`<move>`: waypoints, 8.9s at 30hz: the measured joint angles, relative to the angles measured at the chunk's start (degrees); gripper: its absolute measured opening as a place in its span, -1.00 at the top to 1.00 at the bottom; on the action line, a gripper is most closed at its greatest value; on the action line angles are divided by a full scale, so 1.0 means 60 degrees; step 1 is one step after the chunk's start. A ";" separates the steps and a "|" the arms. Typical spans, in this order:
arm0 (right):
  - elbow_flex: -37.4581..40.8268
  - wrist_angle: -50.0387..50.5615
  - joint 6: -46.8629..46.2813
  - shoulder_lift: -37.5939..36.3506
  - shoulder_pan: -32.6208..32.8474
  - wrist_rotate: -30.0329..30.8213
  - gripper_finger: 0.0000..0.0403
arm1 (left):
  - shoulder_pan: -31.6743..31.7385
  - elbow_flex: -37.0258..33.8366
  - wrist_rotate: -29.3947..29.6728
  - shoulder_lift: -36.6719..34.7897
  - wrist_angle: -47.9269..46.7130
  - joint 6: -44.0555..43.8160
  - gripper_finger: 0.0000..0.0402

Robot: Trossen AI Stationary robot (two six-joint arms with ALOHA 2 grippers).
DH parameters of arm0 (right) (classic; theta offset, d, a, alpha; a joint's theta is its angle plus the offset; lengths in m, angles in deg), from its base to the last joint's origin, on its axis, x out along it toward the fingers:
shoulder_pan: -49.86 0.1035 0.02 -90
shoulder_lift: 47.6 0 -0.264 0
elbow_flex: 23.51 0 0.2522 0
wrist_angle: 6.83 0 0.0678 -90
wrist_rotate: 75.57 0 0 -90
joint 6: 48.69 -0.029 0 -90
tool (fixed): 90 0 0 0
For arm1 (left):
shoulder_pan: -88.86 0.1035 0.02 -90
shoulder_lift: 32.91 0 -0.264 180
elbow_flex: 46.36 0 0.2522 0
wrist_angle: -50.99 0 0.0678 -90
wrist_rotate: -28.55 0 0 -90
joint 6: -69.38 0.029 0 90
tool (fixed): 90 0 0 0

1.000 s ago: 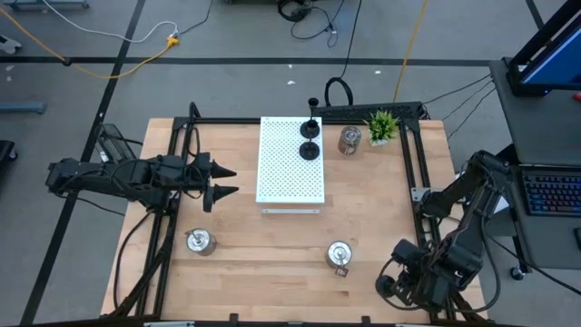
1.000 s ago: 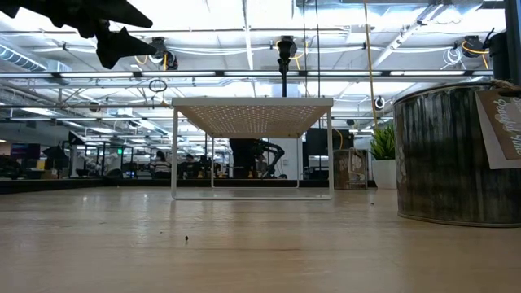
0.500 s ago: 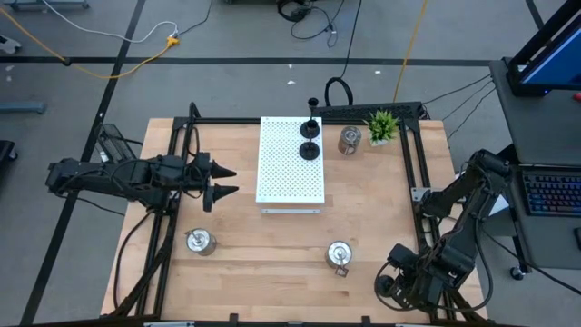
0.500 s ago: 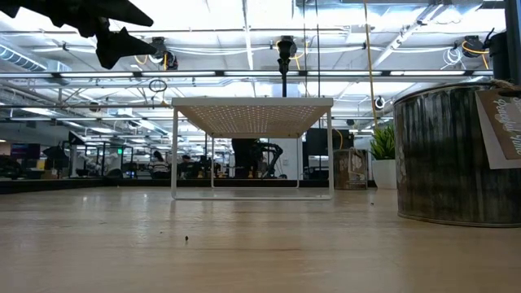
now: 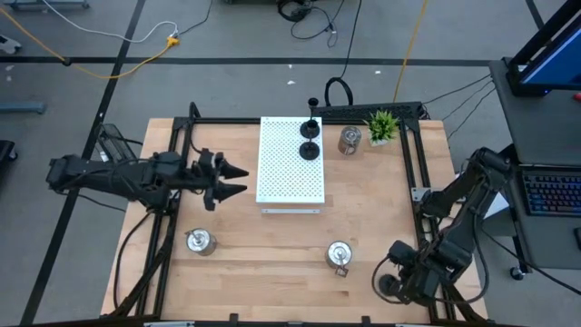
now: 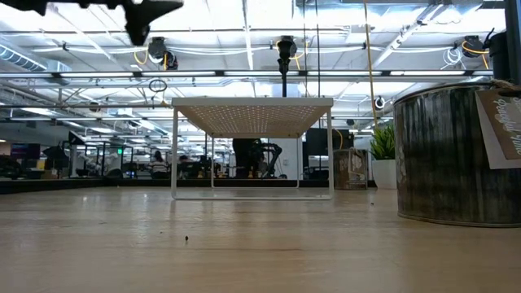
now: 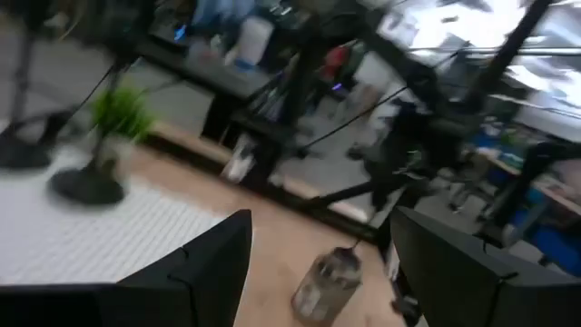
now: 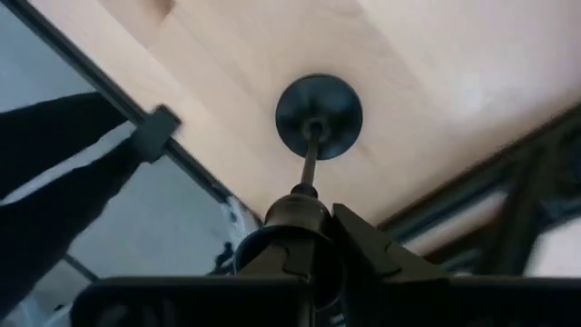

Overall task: Pick & Place candle stick holders
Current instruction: Put the black candle holder on the shelf aligned with the other black candle holder, then put the top right silver scented candle on the shelf

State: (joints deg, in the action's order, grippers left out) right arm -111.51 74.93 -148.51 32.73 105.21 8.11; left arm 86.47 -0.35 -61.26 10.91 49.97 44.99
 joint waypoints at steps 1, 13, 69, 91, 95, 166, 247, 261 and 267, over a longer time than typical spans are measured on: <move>-0.0034 0.0084 0.0011 -0.0125 -0.0055 -0.0020 0.94 | -0.0062 0.0000 -0.0079 0.0200 0.0375 0.0151 -0.34; -0.1187 0.2118 0.0664 -0.1144 -0.0924 0.0053 0.94 | -0.1049 0.1202 0.0444 0.2791 0.2249 0.1041 -0.34; -0.3905 -0.0939 1.0829 0.0069 -0.7049 -0.0251 0.94 | -0.1227 1.0586 -0.0783 1.0675 -0.3910 0.2270 -0.34; -0.3905 -0.0891 1.0825 0.0069 -0.7044 -0.0295 0.94 | -0.0980 1.0579 -0.1650 1.0702 -0.4363 0.1847 0.93; -0.3874 -0.0811 1.0825 0.0069 -0.7037 -0.0256 0.89 | -0.0980 1.0579 -0.1785 1.0702 -0.4496 0.1866 0.95; 0.2343 -0.3463 1.1002 -0.5913 -0.4498 0.3765 0.99 | 0.0772 0.4084 0.4271 0.9339 0.6152 0.3236 0.95; 0.2375 -0.3844 1.1859 -0.5938 -0.4921 0.3797 1.00 | 0.0488 0.4084 0.4193 0.9981 0.6174 0.2537 0.67; 0.2375 -0.3834 1.2037 -0.5942 -0.4921 0.3791 1.00 | 0.0264 0.4084 0.4218 0.9981 0.6126 0.2775 0.11; 0.2375 -0.3823 1.2106 -0.5942 -0.4917 0.3765 1.00 | 0.0251 0.4084 0.4215 0.9977 0.6141 0.2868 -0.02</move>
State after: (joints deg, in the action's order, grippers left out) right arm -97.26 51.99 -75.87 -2.92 75.71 30.70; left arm 87.98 24.15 -35.97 70.77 86.81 62.20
